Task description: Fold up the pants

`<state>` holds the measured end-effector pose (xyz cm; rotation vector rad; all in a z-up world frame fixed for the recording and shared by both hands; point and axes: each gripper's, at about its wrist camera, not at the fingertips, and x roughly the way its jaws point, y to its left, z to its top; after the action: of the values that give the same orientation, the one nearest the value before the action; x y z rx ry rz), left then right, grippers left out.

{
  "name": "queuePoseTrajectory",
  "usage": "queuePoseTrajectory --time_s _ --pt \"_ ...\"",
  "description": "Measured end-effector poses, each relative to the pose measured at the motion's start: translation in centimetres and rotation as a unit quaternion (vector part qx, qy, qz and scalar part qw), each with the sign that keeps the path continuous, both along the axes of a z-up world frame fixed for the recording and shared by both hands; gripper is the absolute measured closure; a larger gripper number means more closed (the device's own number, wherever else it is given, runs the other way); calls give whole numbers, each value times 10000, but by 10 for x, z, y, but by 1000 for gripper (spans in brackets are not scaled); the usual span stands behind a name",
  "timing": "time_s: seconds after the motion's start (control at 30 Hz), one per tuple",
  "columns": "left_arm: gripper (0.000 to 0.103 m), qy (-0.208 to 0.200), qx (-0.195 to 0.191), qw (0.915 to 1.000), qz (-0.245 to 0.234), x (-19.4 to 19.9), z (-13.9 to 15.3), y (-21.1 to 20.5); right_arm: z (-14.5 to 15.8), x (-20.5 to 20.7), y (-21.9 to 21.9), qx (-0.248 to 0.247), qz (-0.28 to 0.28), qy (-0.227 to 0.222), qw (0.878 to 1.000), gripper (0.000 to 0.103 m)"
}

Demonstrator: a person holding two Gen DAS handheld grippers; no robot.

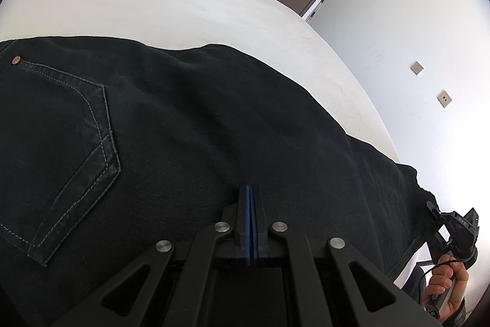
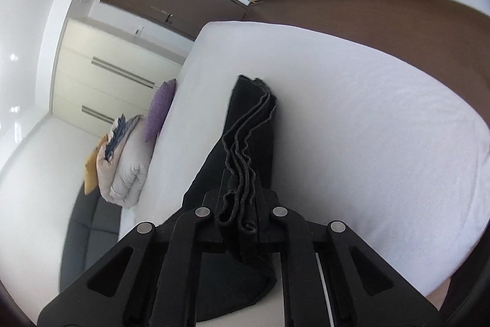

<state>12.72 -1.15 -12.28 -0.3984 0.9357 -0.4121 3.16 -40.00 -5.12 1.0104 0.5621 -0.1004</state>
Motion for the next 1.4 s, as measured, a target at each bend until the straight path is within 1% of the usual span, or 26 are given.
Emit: queuePoseTrajectory --time_s 0.03,0.07,0.1,0.13,0.17,0.2,0.23,0.27,0.33,0.4,0.47,0.5,0.53,0.6,0.67,0.73,0.83,0.87,0.9,0.93,0.97,1.0,1.1,1.13,1.23,1.4 --pt "99 -6 13 10000 2 -1 3 -2 14 -9 10 -319 165 -15 9994 94" --pt "99 -21 32 10000 6 -1 5 -4 23 -6 23 -635 345 -35 9974 94" --pt "99 -42 25 10000 -12 -2 8 -6 33 2 42 -1017 590 -60 9931 94" --pt "99 -67 19 10000 -44 -4 11 -10 44 -9 59 -1377 807 -73 9872 94" --pt "100 -94 25 9999 -81 -5 14 -14 53 -6 84 -1883 1077 -79 9762 94" --pt "100 -116 20 9999 -123 -5 17 -17 59 -3 109 -2395 1329 -51 9617 94" --pt "100 -124 2 9998 -179 -6 19 -22 61 1 138 -2963 1601 3 9416 94" --pt "100 -108 -35 9996 -243 -6 22 -27 58 5 165 -3376 1896 69 9219 94" --pt "100 6 -160 9990 -410 -4 22 -38 42 5 202 -3634 2356 223 9011 95" --pt "97 162 -371 9978 -529 -2 20 -47 24 1 225 -3770 2643 395 8868 95" --pt "69 313 -542 9963 -596 2 18 -56 10 7 233 -3998 2656 455 8761 94" --pt "44 362 -604 9957 -605 3 17 -60 8 6 236 -4106 2658 417 8712 94" --pt "30 375 -706 9949 -608 5 18 -65 7 8 236 -4164 2646 384 8690 94" --pt "21 444 -844 9934 -641 8 22 -73 7 7 240 -4311 2605 329 8633 94" --pt "19 534 -999 9903 -809 14 27 -85 9 4 249 -4552 2601 262 8511 94" --pt "16 665 -947 9885 -974 20 30 -98 13 -4 256 -4680 2628 216 8434 94" --pt "16 794 -825 9878 -1051 29 31 -108 19 -19 269 -4923 2674 86 8283 94" --pt "19 828 -810 9876 -1059 30 30 -110 22 -21 273 -4994 2679 42 8239 94" --pt "27 872 -784 9874 -1060 32 29 -111 24 -23 277 -5056 2686 1 8199 94" --pt "44 937 -775 9870 -1053 33 27 -109 26 -24 282 -5125 2704 -35 8150 94" --pt "55 997 -798 9863 -1046 35 25 -107 28 -27 287 -5191 2728 -80 8100 94" --pt "71 1065 -822 9857 -1019 36 22 -103 30 -29 291 -5246 2750 -121 8056 94" --pt "84 1069 -915 9857 -931 39 21 -85 33 -44 302 -5358 2894 -218 7929 94" --pt "88 1036 -925 9861 -911 39 22 -79 33 -47 309 -5402 2955 -239 7876 94" --pt "93 901 -900 9875 -934 39 30 -62 34 -55 327 -5471 3144 -309 7751 94" --pt "94 749 -788 9897 -928 44 39 -33 40 -60 355 -5569 3380 -454 7573 94"
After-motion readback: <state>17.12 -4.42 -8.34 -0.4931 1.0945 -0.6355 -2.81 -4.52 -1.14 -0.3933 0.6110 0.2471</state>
